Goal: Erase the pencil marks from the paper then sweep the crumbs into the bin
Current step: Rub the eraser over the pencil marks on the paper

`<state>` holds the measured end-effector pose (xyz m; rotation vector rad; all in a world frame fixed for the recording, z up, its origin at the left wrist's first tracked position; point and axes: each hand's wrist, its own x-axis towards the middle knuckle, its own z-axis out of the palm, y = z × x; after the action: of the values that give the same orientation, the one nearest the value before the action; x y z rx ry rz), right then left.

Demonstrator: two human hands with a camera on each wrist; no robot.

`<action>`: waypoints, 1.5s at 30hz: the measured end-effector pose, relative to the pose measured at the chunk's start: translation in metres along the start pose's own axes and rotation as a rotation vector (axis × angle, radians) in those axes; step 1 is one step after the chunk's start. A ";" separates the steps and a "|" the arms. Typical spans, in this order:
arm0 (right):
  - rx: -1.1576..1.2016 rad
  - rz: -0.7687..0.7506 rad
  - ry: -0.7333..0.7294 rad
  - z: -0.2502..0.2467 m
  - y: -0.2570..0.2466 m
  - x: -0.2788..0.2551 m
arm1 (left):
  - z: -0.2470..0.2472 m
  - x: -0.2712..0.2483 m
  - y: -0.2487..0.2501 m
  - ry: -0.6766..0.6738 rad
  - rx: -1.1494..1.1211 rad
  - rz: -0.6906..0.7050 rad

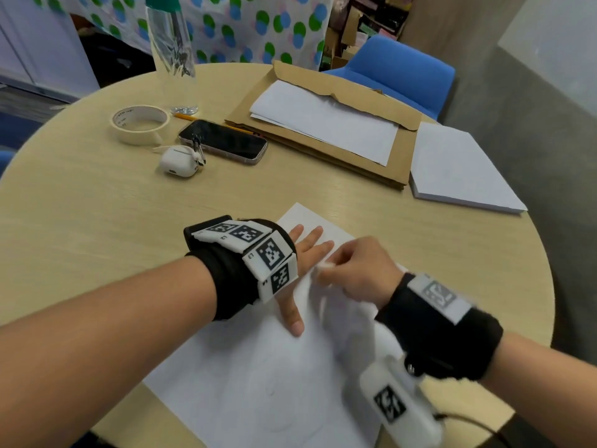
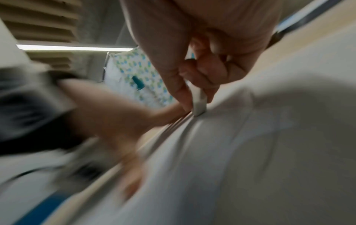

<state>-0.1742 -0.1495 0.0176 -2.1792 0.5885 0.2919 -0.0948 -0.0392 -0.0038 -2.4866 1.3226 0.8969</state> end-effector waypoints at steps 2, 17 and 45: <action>-0.009 0.017 -0.131 0.009 0.000 -0.009 | 0.000 0.001 -0.001 0.000 0.009 0.004; 0.036 0.120 0.035 -0.026 0.001 0.011 | 0.000 -0.004 -0.006 -0.001 -0.012 0.038; 0.063 0.024 0.066 -0.028 0.014 0.013 | -0.003 -0.005 -0.003 -0.028 0.006 0.013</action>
<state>-0.1698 -0.1834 0.0200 -2.1286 0.6532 0.2119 -0.0935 -0.0352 0.0013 -2.4544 1.3323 0.9254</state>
